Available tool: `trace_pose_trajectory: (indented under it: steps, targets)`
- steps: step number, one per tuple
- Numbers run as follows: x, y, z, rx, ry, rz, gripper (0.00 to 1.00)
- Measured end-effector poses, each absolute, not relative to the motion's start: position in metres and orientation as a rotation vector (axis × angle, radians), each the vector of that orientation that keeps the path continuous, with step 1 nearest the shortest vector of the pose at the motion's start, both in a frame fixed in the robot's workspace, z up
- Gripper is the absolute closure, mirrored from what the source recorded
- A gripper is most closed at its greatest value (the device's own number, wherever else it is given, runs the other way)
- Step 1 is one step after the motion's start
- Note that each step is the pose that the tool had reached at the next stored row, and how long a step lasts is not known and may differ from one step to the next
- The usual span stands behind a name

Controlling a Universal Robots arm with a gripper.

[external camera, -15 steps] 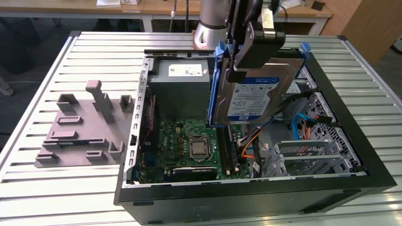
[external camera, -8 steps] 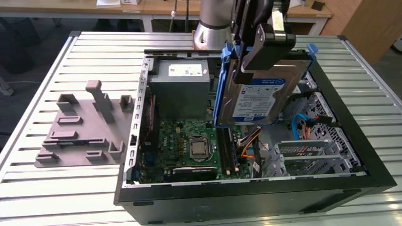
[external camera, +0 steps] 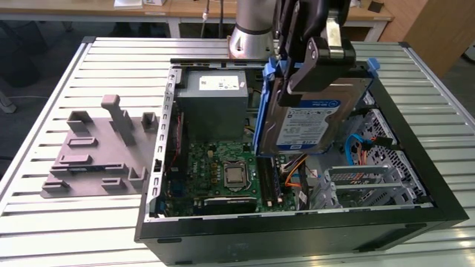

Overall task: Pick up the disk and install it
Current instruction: 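Insert the disk into the insertion slot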

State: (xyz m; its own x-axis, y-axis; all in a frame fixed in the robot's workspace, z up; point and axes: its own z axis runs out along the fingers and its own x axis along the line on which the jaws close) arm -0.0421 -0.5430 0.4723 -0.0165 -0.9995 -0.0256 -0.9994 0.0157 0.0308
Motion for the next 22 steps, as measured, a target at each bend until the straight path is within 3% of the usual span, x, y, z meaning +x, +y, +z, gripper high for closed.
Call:
trace_pose_trajectory:
  steps: [22]
  targets:
    - [-0.007,-0.567,0.465,2.201,-2.236,-0.062,0.64]
